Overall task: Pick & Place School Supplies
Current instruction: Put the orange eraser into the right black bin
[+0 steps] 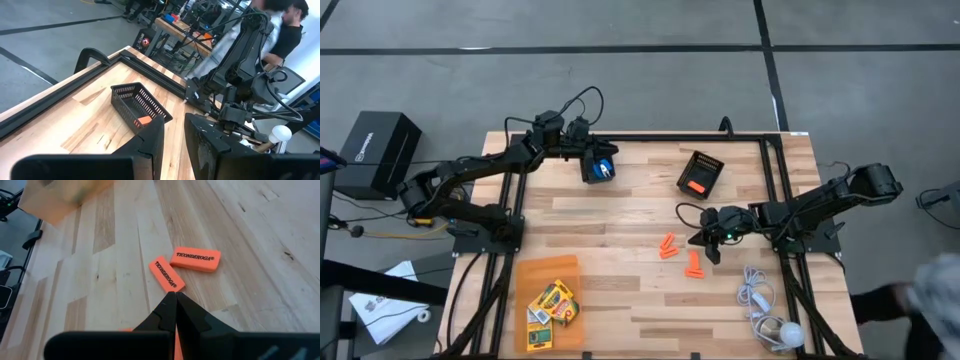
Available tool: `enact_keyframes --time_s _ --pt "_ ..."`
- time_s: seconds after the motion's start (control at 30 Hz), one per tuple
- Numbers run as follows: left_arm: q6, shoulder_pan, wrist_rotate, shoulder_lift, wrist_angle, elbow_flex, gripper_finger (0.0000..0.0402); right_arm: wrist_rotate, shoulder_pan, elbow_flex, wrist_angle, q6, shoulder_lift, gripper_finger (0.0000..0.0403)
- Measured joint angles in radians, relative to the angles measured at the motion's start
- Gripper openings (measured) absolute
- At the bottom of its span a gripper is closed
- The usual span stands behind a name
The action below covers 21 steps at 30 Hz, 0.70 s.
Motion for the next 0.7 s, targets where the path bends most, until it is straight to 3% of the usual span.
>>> enact_keyframes --time_s 0.7 --pt "0.002 0.0 0.0 0.0 0.0 0.0 0.0072 -0.006 0.114 -0.026 -0.087 0.071 0.0 0.0"
